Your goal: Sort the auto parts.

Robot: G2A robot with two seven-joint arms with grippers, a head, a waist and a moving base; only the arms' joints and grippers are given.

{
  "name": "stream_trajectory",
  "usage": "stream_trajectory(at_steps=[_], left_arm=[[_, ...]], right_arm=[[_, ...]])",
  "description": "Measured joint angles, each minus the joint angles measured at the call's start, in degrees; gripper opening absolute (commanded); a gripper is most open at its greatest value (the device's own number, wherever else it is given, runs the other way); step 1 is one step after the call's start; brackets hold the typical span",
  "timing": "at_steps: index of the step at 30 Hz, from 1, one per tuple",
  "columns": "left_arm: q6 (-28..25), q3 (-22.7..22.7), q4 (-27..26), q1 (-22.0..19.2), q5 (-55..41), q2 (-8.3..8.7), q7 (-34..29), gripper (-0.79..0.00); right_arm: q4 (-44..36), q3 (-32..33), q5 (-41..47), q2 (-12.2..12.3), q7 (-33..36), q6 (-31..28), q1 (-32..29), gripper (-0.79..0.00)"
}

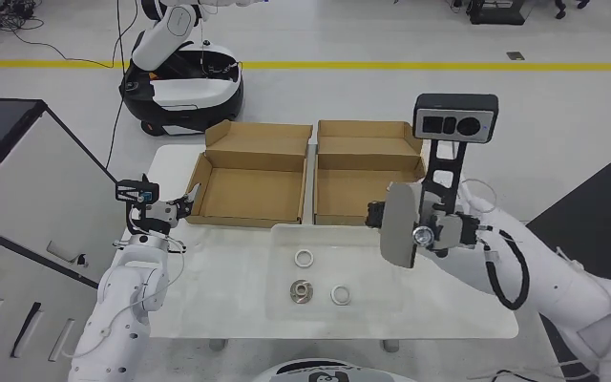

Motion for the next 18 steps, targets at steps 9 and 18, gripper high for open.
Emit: stream_trajectory(at_steps=[9, 18], left_arm=[[0.0, 0.0, 0.0, 0.0, 0.0, 0.0, 0.0, 0.0], [0.0, 0.0, 0.0, 0.0, 0.0, 0.0, 0.0, 0.0]], right_arm=[[3.0, 3.3, -1.0, -2.9, 3.9, 3.9, -3.1, -0.785], [6.7, 6.1, -9.3, -4.3, 5.9, 8.8, -4.6, -0.785]])
